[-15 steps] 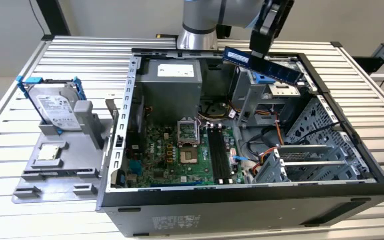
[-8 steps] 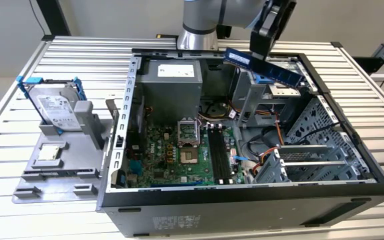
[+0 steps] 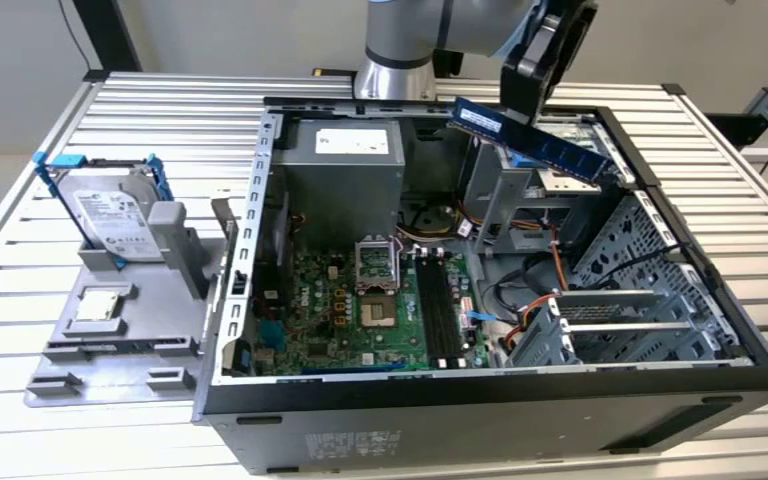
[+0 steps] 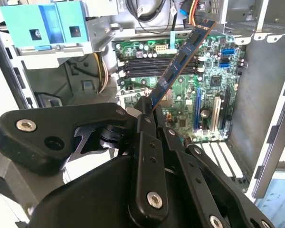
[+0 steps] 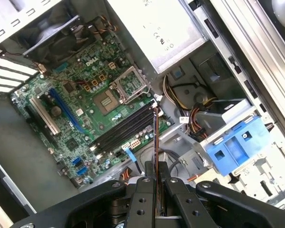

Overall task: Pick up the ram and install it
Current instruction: 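Insert the ram into the slot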

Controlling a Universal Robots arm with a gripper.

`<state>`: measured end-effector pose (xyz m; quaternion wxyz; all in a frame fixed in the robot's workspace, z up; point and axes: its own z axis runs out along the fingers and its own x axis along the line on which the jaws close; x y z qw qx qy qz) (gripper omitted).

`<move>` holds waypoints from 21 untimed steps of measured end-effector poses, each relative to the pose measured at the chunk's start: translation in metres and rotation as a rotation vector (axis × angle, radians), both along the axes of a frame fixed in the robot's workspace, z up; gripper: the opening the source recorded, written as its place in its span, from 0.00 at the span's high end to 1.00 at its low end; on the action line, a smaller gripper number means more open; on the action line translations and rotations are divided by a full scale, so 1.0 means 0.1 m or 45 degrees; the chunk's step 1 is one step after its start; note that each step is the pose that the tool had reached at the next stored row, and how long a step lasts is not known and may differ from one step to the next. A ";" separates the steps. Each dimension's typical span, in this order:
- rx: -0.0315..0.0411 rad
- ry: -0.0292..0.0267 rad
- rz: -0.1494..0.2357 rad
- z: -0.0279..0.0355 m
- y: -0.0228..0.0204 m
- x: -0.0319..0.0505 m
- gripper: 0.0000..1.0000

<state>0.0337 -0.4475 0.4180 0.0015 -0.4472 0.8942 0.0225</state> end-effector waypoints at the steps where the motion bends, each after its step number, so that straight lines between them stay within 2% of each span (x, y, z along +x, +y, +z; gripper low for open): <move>1: 0.0000 0.0000 -0.007 0.000 -0.005 0.000 1.00; 21: 0.0000 0.0000 -0.119 0.000 -0.028 0.001 1.00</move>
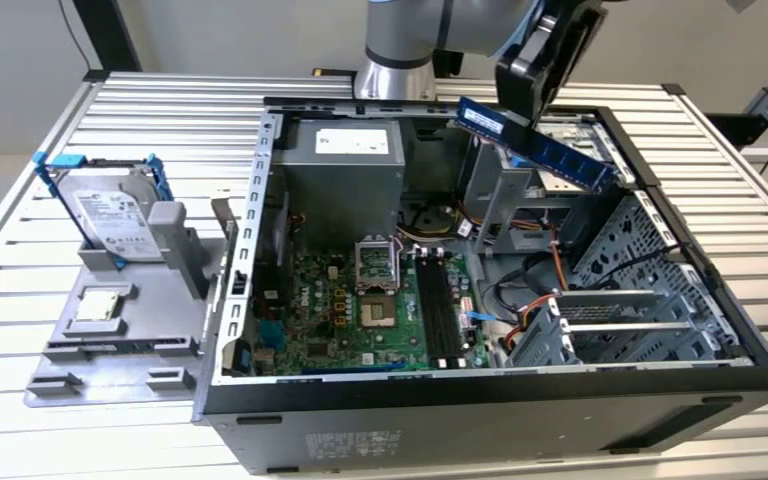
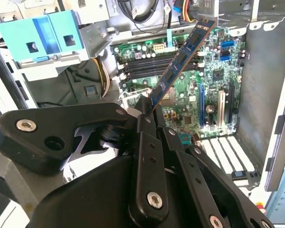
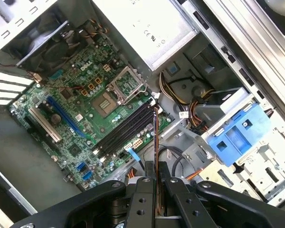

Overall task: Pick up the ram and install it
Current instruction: 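Insert the ram into the slot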

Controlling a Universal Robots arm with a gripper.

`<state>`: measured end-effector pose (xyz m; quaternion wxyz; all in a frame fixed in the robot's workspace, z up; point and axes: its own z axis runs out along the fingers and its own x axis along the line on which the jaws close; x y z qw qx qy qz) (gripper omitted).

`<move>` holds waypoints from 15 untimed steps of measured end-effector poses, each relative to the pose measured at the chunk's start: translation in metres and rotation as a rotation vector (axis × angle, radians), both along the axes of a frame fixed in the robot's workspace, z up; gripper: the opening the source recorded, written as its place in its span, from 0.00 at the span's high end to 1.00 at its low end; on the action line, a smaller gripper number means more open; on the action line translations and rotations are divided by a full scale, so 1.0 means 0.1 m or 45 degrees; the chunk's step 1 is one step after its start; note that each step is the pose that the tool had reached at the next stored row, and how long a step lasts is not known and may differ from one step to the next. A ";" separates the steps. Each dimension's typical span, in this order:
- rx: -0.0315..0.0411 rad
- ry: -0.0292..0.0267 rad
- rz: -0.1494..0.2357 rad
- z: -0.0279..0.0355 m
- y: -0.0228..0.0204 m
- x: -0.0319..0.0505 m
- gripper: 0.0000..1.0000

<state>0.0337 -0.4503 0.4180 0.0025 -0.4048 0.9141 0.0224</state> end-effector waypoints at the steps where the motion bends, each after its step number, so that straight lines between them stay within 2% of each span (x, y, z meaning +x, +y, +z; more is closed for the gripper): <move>1: 0.0000 0.0000 -0.004 0.000 0.000 0.000 1.00; 15: 0.0000 -0.0001 -0.068 0.000 -0.001 0.000 1.00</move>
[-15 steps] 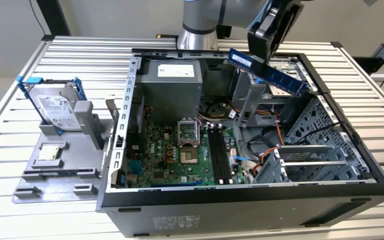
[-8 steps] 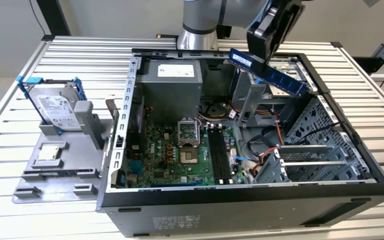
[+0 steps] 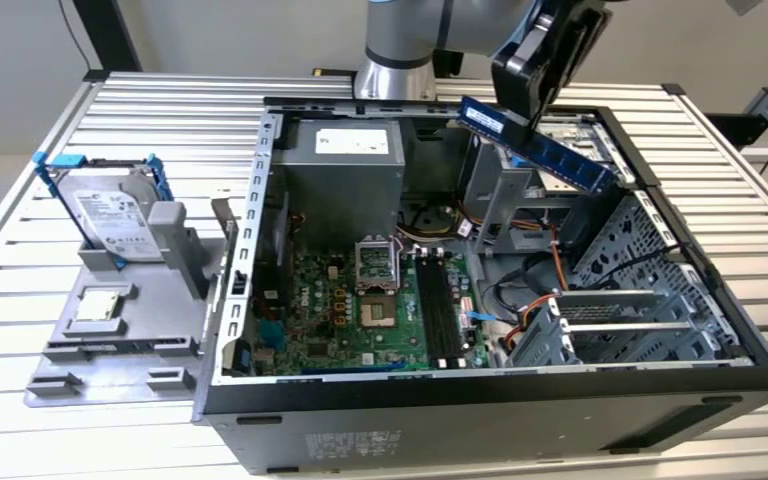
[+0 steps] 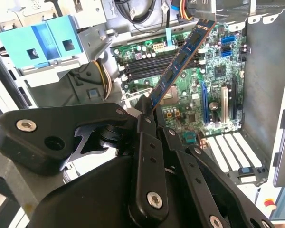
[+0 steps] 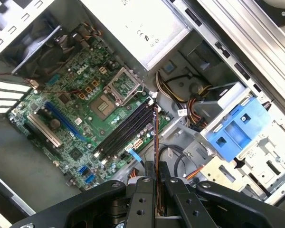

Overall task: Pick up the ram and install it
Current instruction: 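Insert the ram into the slot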

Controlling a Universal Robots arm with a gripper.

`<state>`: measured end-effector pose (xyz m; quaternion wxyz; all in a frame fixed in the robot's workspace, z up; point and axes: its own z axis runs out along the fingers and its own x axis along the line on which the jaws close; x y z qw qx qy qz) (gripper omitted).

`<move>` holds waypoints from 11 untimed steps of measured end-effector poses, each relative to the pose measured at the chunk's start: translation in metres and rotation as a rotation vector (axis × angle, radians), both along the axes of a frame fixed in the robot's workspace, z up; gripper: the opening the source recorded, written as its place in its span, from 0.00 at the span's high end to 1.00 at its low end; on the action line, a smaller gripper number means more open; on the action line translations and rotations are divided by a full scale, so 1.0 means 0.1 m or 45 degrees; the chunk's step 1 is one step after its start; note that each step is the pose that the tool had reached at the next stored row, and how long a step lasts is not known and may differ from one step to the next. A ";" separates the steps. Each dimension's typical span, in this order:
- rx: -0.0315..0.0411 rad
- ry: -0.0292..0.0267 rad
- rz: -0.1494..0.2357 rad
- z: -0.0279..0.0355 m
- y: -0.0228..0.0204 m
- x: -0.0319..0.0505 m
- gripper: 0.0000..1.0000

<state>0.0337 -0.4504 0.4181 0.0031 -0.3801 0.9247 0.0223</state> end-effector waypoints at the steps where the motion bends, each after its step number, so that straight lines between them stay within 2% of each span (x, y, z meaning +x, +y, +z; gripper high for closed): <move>1: 0.0000 0.0001 -0.004 0.000 0.000 0.000 1.00; 8: 0.0001 0.0000 -0.037 0.001 0.000 0.000 1.00; 11: 0.0001 0.0000 -0.072 0.001 0.000 0.000 1.00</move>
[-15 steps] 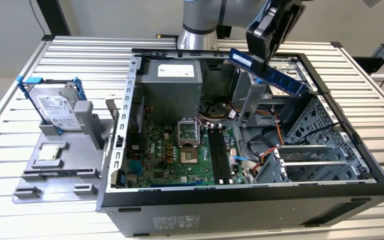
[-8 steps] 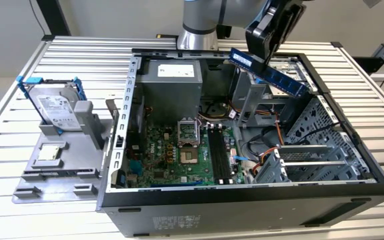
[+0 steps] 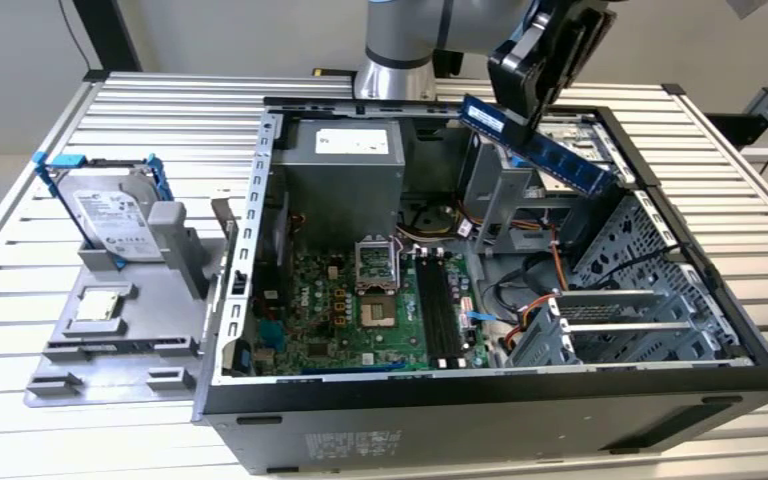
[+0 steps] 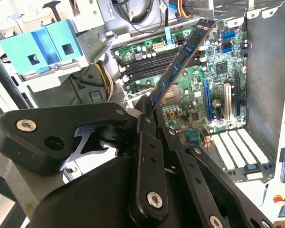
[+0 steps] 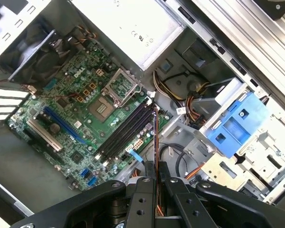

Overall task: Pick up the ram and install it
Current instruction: 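Insert the ram into the slot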

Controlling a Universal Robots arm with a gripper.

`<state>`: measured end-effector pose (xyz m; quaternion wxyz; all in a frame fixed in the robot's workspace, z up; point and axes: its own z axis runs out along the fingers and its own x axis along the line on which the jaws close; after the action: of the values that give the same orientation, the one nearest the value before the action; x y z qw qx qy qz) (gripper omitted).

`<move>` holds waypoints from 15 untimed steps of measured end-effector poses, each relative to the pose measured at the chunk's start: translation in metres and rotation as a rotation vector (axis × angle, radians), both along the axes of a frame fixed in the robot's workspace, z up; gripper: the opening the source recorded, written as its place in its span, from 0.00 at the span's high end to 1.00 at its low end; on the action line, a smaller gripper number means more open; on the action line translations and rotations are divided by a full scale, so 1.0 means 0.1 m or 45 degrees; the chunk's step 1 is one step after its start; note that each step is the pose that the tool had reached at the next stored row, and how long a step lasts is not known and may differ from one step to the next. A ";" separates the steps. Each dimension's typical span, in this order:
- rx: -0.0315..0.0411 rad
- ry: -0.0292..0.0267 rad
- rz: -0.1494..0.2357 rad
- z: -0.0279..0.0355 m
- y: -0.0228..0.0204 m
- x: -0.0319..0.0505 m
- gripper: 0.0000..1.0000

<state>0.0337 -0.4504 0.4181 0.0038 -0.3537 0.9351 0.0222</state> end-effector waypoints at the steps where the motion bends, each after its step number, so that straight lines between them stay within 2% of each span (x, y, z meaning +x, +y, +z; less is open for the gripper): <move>1: -0.0001 0.0000 -0.013 0.000 0.000 0.000 1.00; 15: 0.0000 0.0000 -0.135 0.000 -0.004 0.000 1.00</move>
<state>0.0337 -0.4509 0.4182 0.0049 -0.3035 0.9526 0.0220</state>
